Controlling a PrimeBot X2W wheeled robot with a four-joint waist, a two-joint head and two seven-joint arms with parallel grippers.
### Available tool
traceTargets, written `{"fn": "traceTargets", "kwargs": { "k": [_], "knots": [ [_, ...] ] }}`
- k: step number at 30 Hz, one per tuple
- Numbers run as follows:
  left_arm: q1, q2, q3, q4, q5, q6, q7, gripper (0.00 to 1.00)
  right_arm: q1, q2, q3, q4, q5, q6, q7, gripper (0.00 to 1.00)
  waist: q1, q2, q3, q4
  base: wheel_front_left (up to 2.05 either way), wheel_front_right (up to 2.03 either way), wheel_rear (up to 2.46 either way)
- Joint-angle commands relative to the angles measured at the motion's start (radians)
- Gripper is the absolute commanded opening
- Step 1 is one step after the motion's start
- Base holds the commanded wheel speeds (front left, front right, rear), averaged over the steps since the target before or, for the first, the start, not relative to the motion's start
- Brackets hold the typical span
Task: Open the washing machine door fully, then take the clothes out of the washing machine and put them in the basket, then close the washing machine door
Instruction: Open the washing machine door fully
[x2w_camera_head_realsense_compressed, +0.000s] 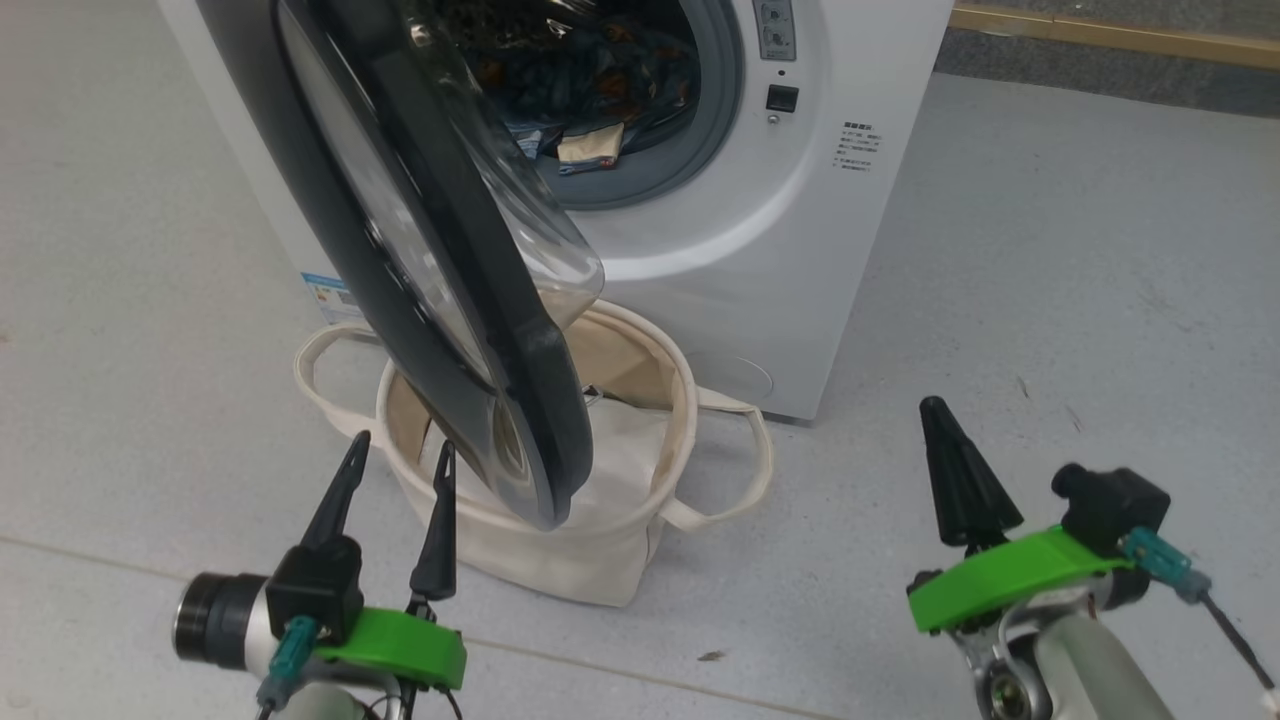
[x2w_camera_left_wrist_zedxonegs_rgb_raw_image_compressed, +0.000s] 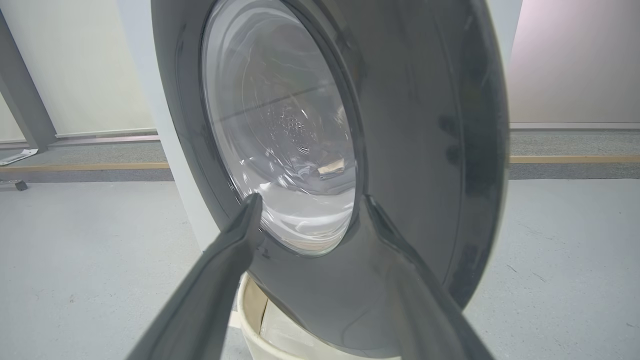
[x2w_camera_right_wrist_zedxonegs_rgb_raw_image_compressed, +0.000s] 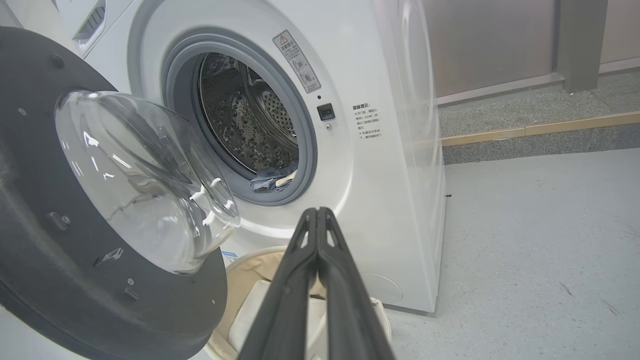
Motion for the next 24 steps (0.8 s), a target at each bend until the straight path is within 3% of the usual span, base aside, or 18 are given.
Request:
{"fn": "traceTargets", "kwargs": {
  "k": [1, 2, 3, 4, 5, 9, 24],
  "knots": [
    [-0.022, 0.018, 0.036, -0.037, -0.01, 0.004, -0.006, 1.0, -0.007, 0.013, 0.011, -0.052, -0.019, 0.0, -0.012, 0.0, 0.0, -0.0001, 0.001, -0.002, 0.0, 0.0, 0.0],
    [-0.021, 0.017, 0.036, -0.036, -0.011, 0.004, -0.006, 1.0, 0.01, 0.016, 0.003, -0.065, -0.039, 0.0, -0.012, 0.0, 0.0, -0.0001, 0.001, -0.004, 0.0, 0.0, 0.0],
    [-0.02, 0.016, 0.036, -0.033, -0.011, 0.003, -0.006, 1.0, 0.026, 0.019, -0.01, -0.068, -0.054, 0.0, -0.012, 0.37, 0.0, -0.0001, 0.0, -0.005, 0.0, 0.0, 0.0],
    [-0.019, 0.016, 0.036, -0.031, -0.011, 0.003, -0.006, 1.0, 0.04, 0.022, -0.024, -0.068, -0.066, 0.0, -0.012, 0.93, 0.0, -0.0001, -0.002, -0.006, 0.0, 0.0, 0.0],
    [-0.018, 0.016, 0.035, -0.029, -0.011, 0.002, -0.006, 1.0, 0.049, 0.024, -0.035, -0.071, -0.081, 0.0, -0.012, 1.0, 0.0, -0.0001, -0.002, -0.007, 0.0, 0.0, 0.0],
    [-0.011, 0.018, 0.037, -0.021, -0.012, 0.001, -0.006, 1.0, 0.077, 0.03, -0.065, -0.077, -0.115, 0.0, -0.012, 1.0, 0.0, -0.0001, -0.008, -0.009, 0.0, 0.0, 0.0],
    [0.012, 0.014, 0.043, 0.004, -0.022, -0.002, -0.006, 1.0, 0.081, 0.031, -0.047, -0.084, -0.065, 0.0, -0.012, 1.0, 0.0, -0.0001, -0.019, -0.002, 0.0, 0.0, 0.0]
  ]
}}
